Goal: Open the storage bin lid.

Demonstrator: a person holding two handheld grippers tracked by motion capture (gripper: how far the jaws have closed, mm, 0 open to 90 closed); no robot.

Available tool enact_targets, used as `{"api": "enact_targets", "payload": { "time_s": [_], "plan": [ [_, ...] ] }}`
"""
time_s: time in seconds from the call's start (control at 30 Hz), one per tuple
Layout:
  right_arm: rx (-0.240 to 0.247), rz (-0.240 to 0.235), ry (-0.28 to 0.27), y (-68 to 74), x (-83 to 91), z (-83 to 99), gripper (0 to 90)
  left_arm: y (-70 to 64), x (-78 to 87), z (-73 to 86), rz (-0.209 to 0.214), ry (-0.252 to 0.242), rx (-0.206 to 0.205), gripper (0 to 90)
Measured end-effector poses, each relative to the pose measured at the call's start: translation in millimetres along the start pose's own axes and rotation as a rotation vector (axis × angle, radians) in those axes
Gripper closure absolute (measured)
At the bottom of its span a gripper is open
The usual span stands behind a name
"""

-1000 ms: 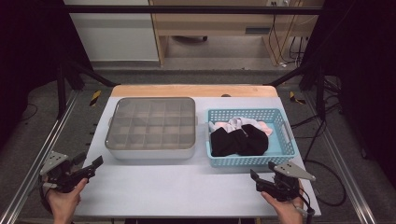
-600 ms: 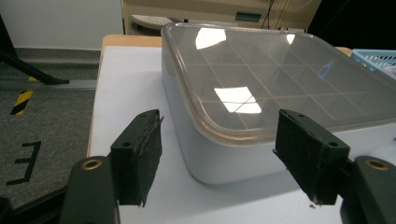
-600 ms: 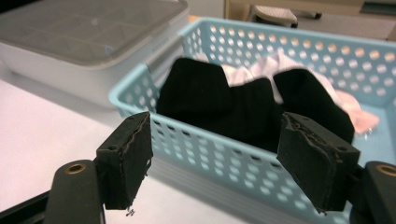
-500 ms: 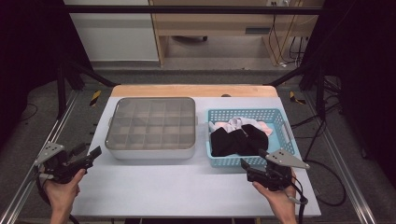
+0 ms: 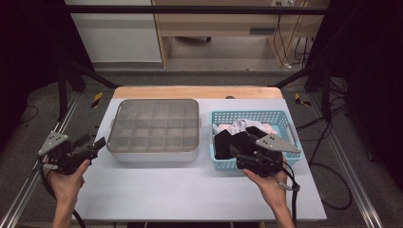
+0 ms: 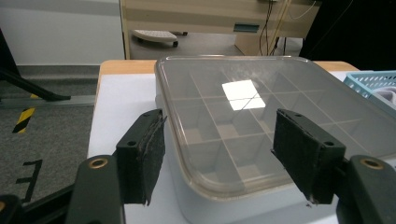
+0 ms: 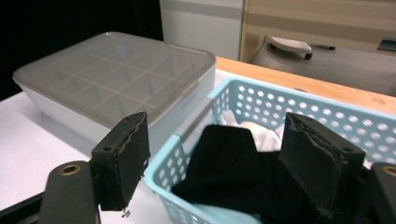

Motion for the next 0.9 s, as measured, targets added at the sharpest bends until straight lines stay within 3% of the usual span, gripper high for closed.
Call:
{"api": "enact_targets", "payload": {
  "time_s": [0.37,0.53,0.9],
  "plan": [
    [0.005,-0.01,-0.005,11.6,-17.7,-14.1,23.5,0.8,-16.6,-13.2,0.001,0.02,-0.006,32.9],
    [0.023,-0.011,-0.006,21.5,-28.4,-21.7,24.1,4.2,-24.9,-16.5,0.0,0.03,-0.002,33.3],
    [0.014,-0.023,-0.012,37.5,-55.3,-37.8,23.1,13.4,-37.7,-23.1,-0.013,0.027,0.002,34.0]
  ]
}}
Point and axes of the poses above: each handheld gripper's, and its own axes: x roughly backward along the jaws, z roughly out of its underside, y roughly to its left, the point moved 2 cm from there along -x, roughly forward along the jaws, and after that the axes turned 3 degrees about z, right-handed, at the moved point
